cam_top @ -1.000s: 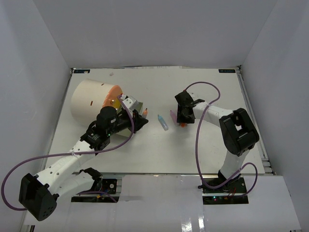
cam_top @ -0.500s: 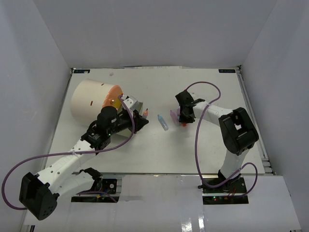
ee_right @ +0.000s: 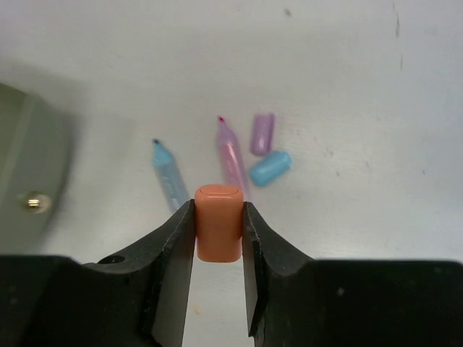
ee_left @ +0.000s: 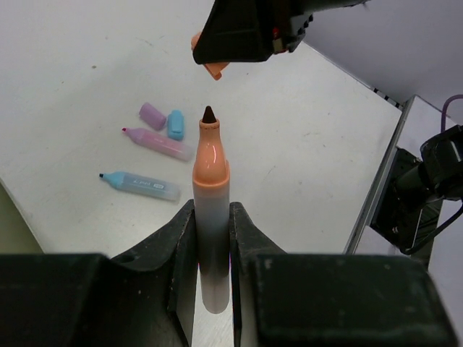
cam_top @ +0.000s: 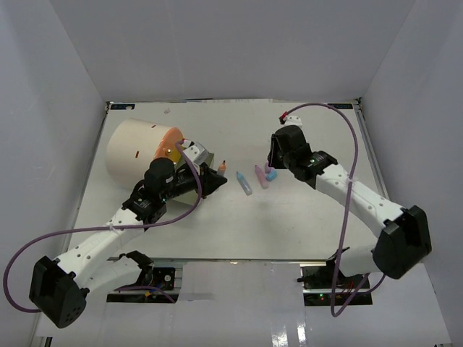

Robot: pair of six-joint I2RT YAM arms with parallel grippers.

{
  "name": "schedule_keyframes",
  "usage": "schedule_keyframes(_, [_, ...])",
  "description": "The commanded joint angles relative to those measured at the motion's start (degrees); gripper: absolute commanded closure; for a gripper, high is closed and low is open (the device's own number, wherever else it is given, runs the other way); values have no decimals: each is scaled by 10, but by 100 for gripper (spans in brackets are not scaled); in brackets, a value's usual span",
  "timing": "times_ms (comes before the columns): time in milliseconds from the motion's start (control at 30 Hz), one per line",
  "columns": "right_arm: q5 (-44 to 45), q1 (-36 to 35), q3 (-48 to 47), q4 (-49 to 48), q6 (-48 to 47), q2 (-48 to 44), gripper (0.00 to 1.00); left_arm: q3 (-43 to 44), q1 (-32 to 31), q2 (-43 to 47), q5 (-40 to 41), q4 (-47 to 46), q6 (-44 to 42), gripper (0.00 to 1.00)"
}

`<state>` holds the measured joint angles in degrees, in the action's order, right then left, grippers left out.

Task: Sort the stationery into containers
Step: Close the pen cap on the pen.

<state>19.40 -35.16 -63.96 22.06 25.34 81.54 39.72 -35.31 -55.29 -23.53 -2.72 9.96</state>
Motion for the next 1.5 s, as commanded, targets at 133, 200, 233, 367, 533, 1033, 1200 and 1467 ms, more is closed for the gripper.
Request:
schedule_keyframes(133, [-23, -56, -8, -195, -41, -131, 89, 49, 3, -64, -49, -89, 18, 78])
schedule_keyframes(200, [-30, -67, -1, -267, -42, -141, 89, 59, 3, -87, -43, -111, 21, 78])
schedule_keyframes(233, [-31, -78, 2, -285, -42, -141, 89, 62, 3, -92, -43, -117, 23, 78])
schedule_keyframes(367, [-35, -109, 5, -359, -46, -133, 89, 41, 4, -92, -37, -157, 33, 77])
schedule_keyframes(533, [-29, -153, 9, -415, -55, -111, 89, 10, 4, -70, -22, -164, 30, 76])
schedule_keyframes(1033, [60, -224, 33, -453, -64, -85, 91, -17, 4, -25, 32, -163, 24, 75])
schedule_keyframes(1200, [67, -228, 38, -458, -67, -90, 92, -16, 4, -30, 34, -161, 26, 75])
schedule_keyframes(1467, [64, -229, 33, -461, -71, -90, 92, -17, 4, -29, 34, -162, 27, 75])
